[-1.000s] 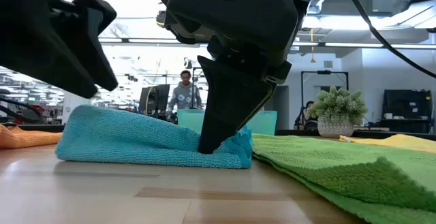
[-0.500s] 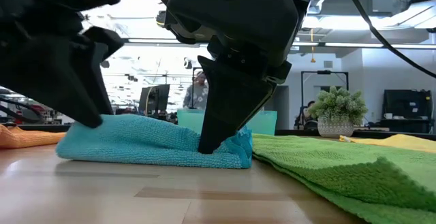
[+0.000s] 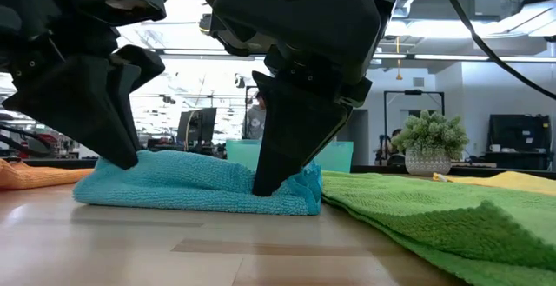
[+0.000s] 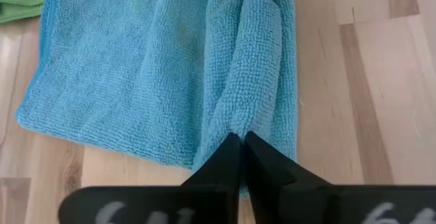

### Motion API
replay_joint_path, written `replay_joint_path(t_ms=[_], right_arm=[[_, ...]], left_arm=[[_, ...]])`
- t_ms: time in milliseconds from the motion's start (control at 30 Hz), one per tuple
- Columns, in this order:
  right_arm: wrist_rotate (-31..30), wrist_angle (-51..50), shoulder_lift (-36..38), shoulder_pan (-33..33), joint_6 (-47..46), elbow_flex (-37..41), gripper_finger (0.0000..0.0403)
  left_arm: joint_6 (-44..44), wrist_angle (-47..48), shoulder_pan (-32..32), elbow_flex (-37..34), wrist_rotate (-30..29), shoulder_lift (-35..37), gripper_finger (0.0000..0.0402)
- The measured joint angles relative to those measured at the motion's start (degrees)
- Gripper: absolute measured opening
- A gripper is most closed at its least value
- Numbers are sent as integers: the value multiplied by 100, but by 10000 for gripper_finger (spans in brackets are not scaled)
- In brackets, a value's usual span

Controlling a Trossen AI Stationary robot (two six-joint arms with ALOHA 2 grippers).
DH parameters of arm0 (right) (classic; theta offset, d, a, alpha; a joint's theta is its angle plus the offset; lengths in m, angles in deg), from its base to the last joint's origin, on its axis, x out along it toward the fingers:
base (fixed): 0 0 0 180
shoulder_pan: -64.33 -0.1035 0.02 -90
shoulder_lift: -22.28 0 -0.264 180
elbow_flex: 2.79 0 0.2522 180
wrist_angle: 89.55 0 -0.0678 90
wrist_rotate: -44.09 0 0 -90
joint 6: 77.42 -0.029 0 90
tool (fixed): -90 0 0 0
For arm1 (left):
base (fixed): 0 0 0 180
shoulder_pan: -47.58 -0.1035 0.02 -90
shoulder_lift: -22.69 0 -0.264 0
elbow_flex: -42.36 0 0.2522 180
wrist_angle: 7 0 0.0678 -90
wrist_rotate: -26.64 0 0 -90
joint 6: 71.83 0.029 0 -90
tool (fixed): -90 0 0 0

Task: Roll microfiber towels into tight, uniform cylinder then place into a basket
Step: Roll the blue towel

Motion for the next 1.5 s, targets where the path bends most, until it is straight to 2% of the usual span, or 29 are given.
replay_joint_path(t_ms=[300,667,967,1100,1367,1500], right_arm=[[-8,4,39,-2,230,7,31],[4,15,72,-11,247,13,44],[28,84,76,-7,249,11,51],[58,108,76,-7,249,13,77],[195,151,77,3,250,9,169],[238,80,140,37,331,10,199]], left_arm=[[-201,23,-82,-19,69,-4,1],[-441,-991,-251,-694,257,21,0],[-650,-1027,-264,-772,346,16,0],[-655,-1023,-264,-774,360,11,0],[-749,-1027,-264,-778,375,4,0],[-761,-1027,-264,-780,387,2,0]])
